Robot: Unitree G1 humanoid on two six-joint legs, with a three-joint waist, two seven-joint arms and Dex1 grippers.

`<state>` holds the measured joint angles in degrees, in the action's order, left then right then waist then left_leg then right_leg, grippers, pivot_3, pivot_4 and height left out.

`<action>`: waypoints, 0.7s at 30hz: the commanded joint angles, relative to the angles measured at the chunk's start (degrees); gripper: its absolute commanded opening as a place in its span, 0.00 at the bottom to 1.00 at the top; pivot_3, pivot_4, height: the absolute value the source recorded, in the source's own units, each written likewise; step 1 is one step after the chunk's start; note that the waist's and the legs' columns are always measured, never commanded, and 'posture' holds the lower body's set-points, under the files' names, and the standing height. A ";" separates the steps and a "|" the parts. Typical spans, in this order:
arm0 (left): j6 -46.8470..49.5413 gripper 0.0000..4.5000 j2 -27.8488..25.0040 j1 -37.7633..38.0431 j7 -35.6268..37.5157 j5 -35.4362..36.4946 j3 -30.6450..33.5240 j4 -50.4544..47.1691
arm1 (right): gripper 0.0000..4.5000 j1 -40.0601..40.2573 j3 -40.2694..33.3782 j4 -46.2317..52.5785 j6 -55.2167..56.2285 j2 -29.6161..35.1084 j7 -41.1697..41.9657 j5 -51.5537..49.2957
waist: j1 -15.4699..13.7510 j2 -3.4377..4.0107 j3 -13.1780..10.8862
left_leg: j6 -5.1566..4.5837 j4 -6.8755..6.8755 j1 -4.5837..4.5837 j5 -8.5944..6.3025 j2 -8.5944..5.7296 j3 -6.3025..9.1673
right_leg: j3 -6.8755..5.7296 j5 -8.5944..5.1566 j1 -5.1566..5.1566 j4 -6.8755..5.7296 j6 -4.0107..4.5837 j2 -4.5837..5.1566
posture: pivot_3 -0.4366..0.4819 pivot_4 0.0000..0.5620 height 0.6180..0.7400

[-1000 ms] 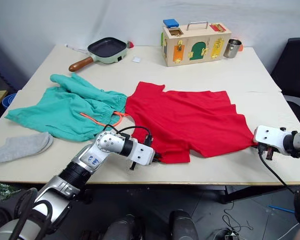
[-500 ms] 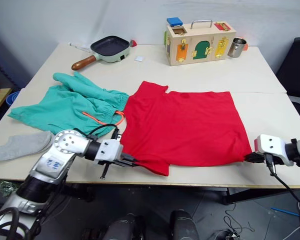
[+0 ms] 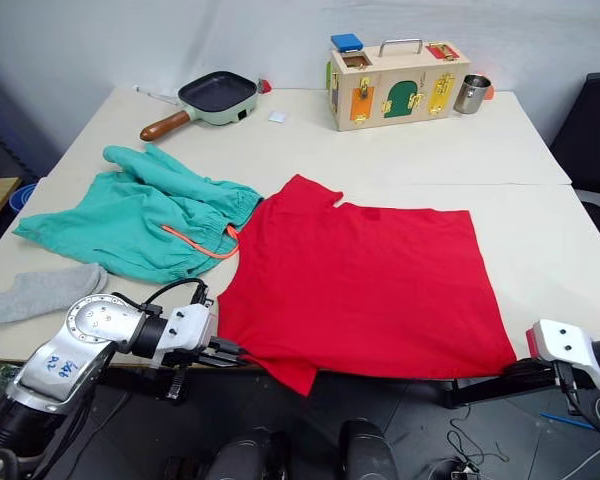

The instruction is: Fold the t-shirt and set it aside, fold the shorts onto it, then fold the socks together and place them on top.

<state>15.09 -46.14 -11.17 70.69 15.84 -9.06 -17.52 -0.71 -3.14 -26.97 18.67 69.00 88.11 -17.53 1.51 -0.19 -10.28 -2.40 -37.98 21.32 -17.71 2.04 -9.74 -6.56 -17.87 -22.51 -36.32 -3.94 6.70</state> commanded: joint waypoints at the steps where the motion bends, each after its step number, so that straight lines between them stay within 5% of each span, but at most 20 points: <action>1: 0.52 0.00 -0.83 0.60 -0.28 1.51 1.48 -2.30 | 0.01 1.51 -2.81 1.08 -0.65 1.00 1.51 -0.76 | -0.07 0.00 0.00 | 0.01 0.00 0.00 0.00 0.00 0.00 | 0.00 0.00 0.00 0.00 0.00 0.00 | 0.48 0.27 1.00; 11: 12.64 0.00 -0.58 -3.43 -2.56 9.12 5.52 -1.08 | 0.01 -1.17 -3.65 -0.56 -7.41 0.43 1.33 -1.39 | -0.03 0.00 0.00 | -0.01 0.01 0.01 0.00 0.01 0.00 | 0.00 -0.01 0.00 0.04 0.01 0.00 | 0.48 0.27 1.00; 21: 20.44 0.00 2.47 -13.23 -7.03 7.50 2.05 10.25 | 0.01 -23.20 3.93 -9.09 -13.97 -3.16 3.55 4.35 | 0.13 -0.01 -0.01 | 0.04 -0.01 0.05 0.02 0.04 -0.07 | -0.03 -0.02 -0.07 -0.02 0.02 -0.12 | 0.48 0.27 1.00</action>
<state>35.29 -43.86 -23.28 64.03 24.15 -7.03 -8.14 -22.00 0.21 -34.74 5.85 65.95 88.25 -14.34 1.64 -0.20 -10.29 -2.37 -37.99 21.37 -17.69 2.08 -9.82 -6.58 -17.88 -22.59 -36.35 -3.91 6.58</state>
